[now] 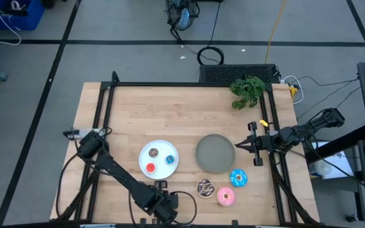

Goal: Pick & Place donuts
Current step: Put the small white donut on the white plate

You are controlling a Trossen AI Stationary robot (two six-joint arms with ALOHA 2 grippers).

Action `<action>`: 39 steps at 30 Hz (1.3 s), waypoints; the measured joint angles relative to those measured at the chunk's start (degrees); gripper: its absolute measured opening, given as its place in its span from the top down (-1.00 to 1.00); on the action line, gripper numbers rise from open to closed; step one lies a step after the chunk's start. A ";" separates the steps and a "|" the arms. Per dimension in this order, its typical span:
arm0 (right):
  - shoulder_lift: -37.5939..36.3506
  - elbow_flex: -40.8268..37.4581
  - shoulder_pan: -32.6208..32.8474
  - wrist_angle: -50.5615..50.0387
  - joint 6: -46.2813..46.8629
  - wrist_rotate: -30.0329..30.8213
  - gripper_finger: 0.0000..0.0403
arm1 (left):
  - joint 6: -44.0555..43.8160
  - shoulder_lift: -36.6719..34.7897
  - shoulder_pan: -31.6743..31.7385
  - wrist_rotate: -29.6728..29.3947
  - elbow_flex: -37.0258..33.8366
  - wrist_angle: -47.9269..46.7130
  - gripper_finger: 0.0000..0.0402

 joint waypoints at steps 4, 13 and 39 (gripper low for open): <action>0.01 0.00 0.00 0.00 0.00 0.00 1.00 | 0.38 -0.02 -0.06 0.45 -1.30 2.01 0.08; 0.02 0.00 0.00 0.00 0.22 0.00 1.00 | -0.24 -0.02 -0.04 0.45 -3.49 2.53 0.08; 0.02 0.00 0.02 0.00 0.22 0.02 1.00 | 4.28 0.30 0.63 10.28 -6.18 7.85 0.90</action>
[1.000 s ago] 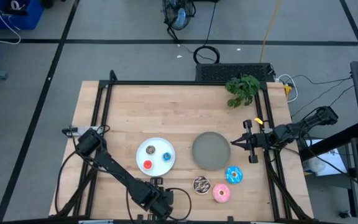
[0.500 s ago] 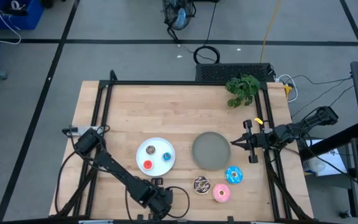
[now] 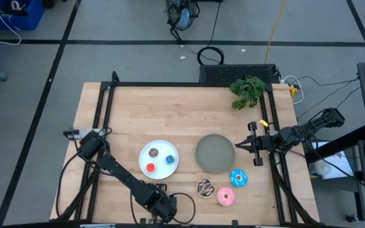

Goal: Pick & Place donuts
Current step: Put the small white donut on the white plate

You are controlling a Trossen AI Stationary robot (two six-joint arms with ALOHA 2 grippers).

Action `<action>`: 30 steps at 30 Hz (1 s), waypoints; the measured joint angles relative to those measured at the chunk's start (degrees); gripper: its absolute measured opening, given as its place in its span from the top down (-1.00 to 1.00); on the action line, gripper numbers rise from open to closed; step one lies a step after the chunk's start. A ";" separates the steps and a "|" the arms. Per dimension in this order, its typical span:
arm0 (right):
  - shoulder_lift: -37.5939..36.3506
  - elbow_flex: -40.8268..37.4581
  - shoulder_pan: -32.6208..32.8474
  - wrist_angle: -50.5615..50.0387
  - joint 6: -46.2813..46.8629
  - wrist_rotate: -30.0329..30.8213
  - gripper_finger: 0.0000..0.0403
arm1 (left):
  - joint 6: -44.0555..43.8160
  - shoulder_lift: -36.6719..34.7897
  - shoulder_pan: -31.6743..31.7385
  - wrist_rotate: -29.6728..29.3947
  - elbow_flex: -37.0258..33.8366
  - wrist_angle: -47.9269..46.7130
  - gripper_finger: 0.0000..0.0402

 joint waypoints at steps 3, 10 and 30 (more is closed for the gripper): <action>0.00 0.00 -0.02 0.00 0.00 0.00 1.00 | 2.38 0.04 0.53 -0.61 4.70 -6.76 0.91; 0.00 0.00 0.00 0.00 0.02 0.00 1.00 | 6.90 -0.06 2.06 -6.49 18.40 -24.65 0.96; 0.00 0.00 -0.01 -0.02 0.04 -0.02 1.00 | 15.72 -2.62 3.39 -18.43 43.76 -46.68 0.96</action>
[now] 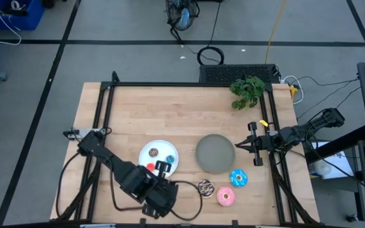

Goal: Pick & Place donuts
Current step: Put the small white donut on the white plate

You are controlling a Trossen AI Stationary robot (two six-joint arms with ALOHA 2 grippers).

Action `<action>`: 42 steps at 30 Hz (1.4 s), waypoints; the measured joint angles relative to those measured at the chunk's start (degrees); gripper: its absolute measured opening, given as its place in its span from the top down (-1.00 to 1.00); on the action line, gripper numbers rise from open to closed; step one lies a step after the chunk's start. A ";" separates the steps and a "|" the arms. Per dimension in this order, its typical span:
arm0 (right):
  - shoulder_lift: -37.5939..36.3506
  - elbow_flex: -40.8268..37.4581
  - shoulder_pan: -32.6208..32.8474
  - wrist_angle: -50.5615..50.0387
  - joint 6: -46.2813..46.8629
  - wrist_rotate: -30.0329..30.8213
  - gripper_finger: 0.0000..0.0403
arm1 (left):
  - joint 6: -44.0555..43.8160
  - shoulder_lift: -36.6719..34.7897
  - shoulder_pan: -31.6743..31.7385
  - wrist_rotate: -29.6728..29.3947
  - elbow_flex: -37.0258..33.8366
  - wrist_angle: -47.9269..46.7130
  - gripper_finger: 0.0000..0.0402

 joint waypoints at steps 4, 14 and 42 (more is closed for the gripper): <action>0.00 0.00 0.00 0.01 0.02 0.00 1.00 | -0.99 -1.15 2.31 -2.71 0.00 -3.72 0.92; 0.00 0.00 0.00 -0.10 0.02 -0.02 1.00 | 6.51 -1.98 10.86 -1.73 -10.67 1.40 0.91; 0.86 -0.02 0.00 -0.42 -0.05 0.02 1.00 | -0.16 -12.82 15.08 7.99 -63.44 43.19 0.97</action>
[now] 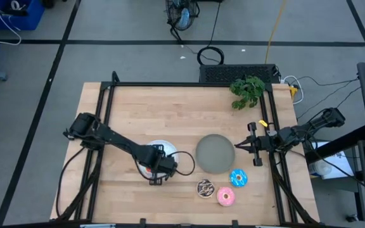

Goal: Pick & Place donuts
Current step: Put the small white donut on the white plate, then put the large blue donut on the brown plate

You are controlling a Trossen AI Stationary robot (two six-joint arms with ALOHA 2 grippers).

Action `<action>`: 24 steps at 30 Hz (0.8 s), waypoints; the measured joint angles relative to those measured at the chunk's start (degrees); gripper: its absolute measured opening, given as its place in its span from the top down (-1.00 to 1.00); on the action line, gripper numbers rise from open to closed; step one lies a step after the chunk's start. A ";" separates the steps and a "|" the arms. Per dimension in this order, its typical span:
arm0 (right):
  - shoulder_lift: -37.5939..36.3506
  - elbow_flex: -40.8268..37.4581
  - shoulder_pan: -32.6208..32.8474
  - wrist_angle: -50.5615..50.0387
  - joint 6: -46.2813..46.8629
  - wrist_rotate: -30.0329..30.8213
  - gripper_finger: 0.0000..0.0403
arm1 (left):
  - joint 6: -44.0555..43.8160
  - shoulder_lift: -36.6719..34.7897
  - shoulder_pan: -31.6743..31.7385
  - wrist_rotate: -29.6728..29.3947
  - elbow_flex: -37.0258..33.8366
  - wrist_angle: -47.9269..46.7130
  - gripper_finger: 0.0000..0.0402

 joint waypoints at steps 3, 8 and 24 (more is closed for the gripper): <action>0.04 0.00 0.01 0.00 -0.08 0.00 1.00 | -0.38 0.31 0.07 0.52 -0.28 0.96 0.96; 0.06 0.00 0.02 -0.15 -0.30 0.00 1.00 | -1.92 0.45 0.53 0.96 -0.35 0.94 0.77; 0.08 0.00 0.02 -0.24 -0.15 -0.01 1.00 | 0.20 0.08 0.73 -0.07 8.37 -11.40 -0.20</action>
